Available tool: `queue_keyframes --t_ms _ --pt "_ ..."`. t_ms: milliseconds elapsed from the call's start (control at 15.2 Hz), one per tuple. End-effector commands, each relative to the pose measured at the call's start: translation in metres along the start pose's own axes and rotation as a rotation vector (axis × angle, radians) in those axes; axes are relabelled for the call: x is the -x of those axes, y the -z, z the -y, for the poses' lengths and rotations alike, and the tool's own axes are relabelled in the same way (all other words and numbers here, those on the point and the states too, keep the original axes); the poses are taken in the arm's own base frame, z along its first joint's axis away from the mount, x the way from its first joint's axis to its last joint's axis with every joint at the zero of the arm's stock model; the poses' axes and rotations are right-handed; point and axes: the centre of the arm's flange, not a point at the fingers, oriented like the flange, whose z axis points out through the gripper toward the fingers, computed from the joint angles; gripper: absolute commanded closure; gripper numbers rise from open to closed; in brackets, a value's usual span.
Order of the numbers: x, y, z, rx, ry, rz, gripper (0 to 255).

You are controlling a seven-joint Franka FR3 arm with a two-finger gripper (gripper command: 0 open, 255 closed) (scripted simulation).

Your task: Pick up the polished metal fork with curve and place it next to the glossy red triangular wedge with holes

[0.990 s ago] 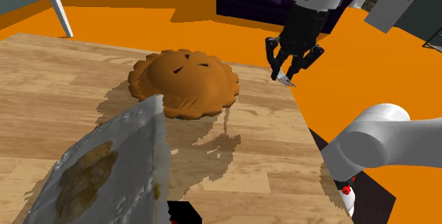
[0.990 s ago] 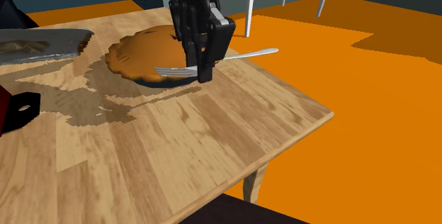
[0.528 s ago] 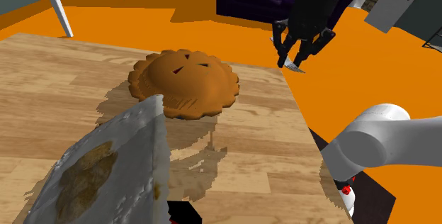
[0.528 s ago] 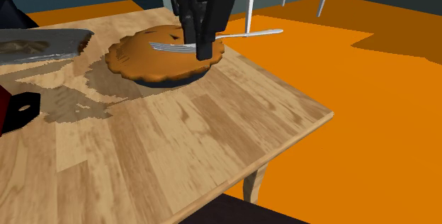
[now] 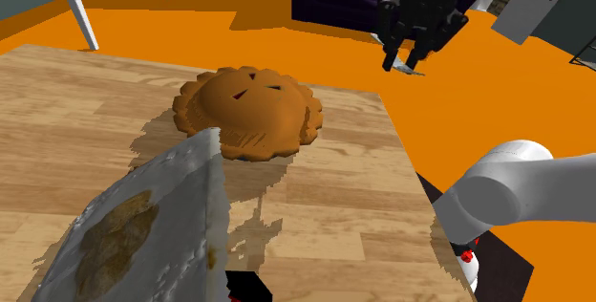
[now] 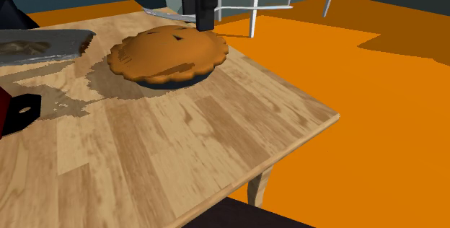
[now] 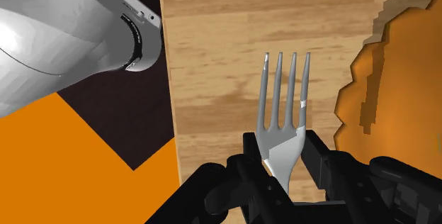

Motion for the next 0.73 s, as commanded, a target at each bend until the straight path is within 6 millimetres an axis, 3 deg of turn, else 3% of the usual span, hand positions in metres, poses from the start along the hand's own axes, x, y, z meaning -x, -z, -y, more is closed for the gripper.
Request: queue_keyframes --t_ms 0,198,660 --pt "0.0 0.011 -0.001 0.0 0.0 0.0 255" --pt "0.001 0.025 -0.001 0.0 0.0 0.0 255" --pt "0.093 0.02 0.009 0.0 0.0 0.0 255"
